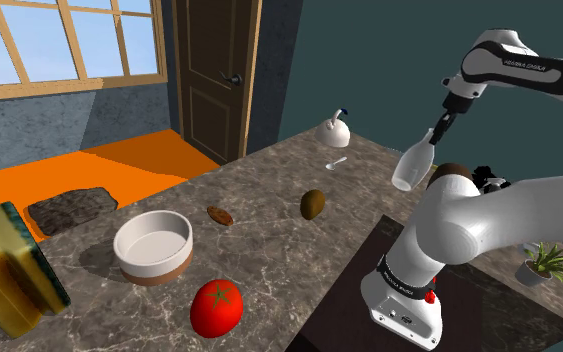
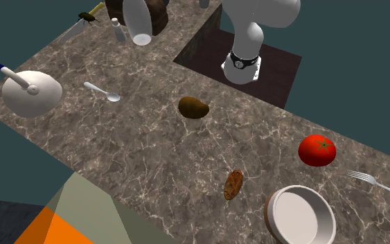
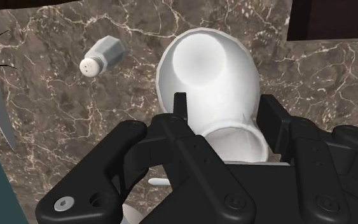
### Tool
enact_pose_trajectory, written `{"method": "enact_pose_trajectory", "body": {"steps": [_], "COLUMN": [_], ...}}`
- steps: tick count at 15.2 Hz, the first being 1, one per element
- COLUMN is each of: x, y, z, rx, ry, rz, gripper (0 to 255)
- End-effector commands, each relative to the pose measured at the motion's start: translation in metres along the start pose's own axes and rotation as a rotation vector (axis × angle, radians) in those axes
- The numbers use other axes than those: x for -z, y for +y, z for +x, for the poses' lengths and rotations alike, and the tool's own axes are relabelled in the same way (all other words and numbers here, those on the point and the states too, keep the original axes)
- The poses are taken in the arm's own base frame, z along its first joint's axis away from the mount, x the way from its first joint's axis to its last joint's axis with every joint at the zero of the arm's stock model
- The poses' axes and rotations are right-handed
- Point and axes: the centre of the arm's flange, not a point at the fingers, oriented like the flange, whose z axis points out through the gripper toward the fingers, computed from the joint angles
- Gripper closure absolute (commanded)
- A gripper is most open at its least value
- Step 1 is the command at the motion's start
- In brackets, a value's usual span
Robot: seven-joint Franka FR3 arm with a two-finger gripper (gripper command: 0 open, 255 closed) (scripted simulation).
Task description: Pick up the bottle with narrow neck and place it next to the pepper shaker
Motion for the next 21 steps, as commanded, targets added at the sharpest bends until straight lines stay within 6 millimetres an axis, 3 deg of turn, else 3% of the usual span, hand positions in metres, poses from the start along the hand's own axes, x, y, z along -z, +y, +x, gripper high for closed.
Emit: {"method": "enact_pose_trajectory", "body": {"steps": [1, 8, 16, 17, 21], "x": [-0.01, -0.05, -0.05, -0.05, -0.05], "y": [-0.001, -0.001, -0.001, -0.001, -0.001], "z": [0.0, 0.0, 0.0, 0.0, 0.0], "rx": [0.0, 0.0, 0.0, 0.0, 0.0], "ry": [0.001, 0.001, 0.001, 0.001, 0.001], "rz": [-0.001, -0.001, -0.001, -0.001, -0.001], "gripper": [255, 255, 255, 0, 0]}}
